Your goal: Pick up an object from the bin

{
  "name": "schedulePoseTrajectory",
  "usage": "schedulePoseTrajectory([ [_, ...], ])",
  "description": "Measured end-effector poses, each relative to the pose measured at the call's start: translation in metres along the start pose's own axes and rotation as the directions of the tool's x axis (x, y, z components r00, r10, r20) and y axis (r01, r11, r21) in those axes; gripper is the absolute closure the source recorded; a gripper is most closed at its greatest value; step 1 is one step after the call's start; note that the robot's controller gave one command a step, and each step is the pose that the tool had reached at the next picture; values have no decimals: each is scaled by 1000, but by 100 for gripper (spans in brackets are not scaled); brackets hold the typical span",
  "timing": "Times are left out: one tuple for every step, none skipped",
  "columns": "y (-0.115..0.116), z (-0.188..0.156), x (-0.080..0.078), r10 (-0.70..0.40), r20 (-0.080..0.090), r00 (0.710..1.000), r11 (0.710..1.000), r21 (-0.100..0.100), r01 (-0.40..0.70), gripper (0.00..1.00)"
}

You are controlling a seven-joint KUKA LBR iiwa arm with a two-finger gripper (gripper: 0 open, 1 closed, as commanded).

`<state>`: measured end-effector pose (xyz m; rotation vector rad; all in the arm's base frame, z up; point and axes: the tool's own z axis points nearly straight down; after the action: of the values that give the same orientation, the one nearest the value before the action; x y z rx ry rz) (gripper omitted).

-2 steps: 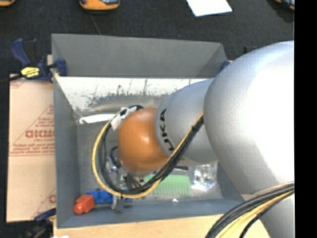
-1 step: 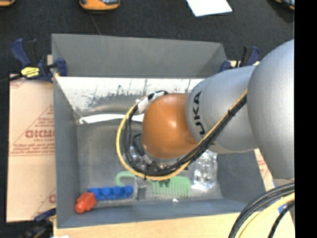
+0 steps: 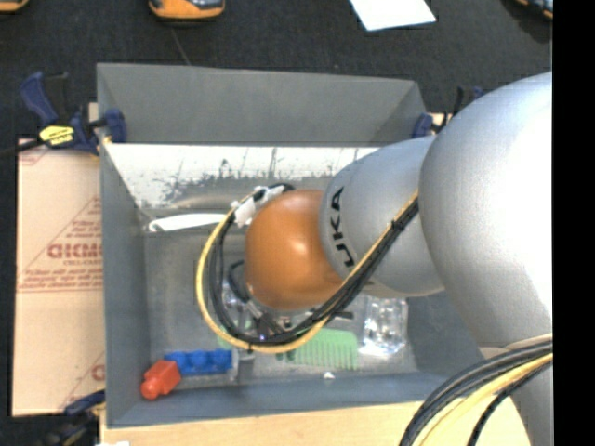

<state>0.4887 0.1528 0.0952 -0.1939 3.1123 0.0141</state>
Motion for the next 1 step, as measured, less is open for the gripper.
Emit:
schedulePoseTrajectory([
  [30,25,3,-106,4,994,994,4,106,0],
])
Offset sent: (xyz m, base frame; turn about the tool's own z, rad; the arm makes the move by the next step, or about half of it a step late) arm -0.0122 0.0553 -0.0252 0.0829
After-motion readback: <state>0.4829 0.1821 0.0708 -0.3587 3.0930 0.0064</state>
